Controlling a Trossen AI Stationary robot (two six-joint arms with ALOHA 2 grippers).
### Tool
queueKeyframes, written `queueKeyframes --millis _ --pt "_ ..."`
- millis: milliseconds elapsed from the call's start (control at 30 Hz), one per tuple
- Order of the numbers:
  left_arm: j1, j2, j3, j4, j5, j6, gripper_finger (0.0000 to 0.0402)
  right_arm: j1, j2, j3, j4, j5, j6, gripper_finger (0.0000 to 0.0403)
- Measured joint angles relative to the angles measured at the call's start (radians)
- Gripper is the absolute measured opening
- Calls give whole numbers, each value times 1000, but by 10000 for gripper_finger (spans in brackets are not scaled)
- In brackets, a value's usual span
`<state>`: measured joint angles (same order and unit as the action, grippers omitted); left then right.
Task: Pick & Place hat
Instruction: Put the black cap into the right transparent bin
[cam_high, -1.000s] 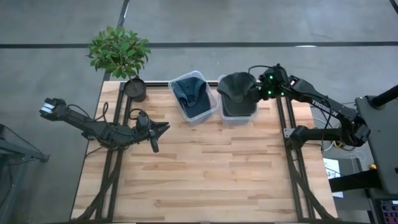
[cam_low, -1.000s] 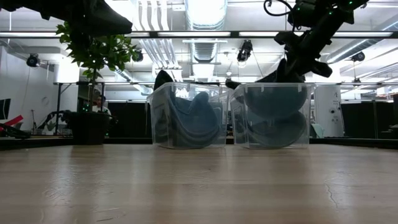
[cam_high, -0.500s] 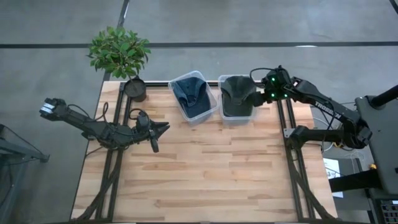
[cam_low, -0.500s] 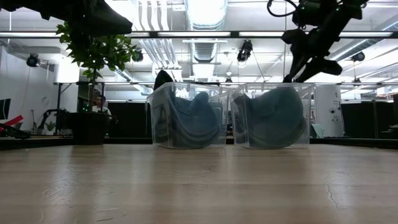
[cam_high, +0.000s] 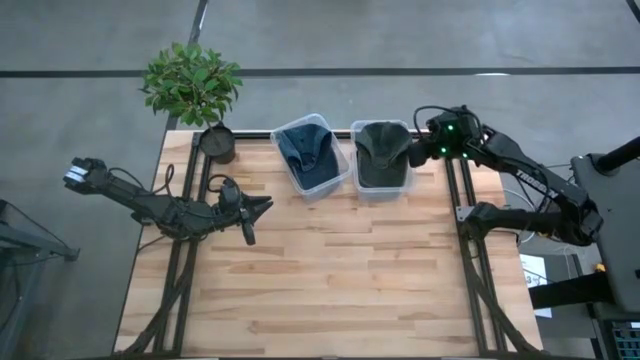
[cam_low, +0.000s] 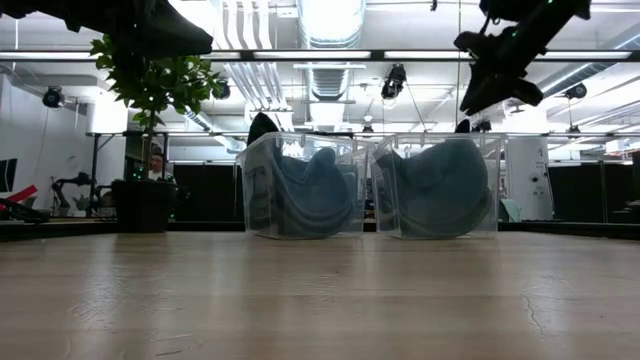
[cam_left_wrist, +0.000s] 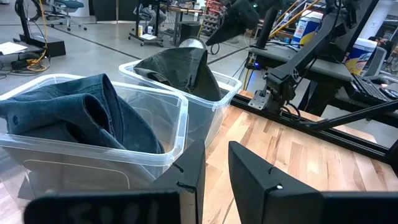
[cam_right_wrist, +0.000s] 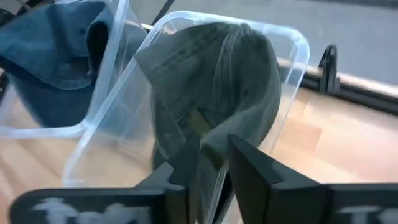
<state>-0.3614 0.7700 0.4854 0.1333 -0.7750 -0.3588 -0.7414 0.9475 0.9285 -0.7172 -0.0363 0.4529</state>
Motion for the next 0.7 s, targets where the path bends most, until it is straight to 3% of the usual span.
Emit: queueKeyframes --millis 233,500,700 --pt "0 0 0 0 0 0 64 -2 132 1 29 43 -63 14" --pt "0 0 0 0 0 -13 64 -1 287 1 65 64 -91 8" --pt "0 0 0 0 0 -14 64 -1 297 12 55 68 -110 8"
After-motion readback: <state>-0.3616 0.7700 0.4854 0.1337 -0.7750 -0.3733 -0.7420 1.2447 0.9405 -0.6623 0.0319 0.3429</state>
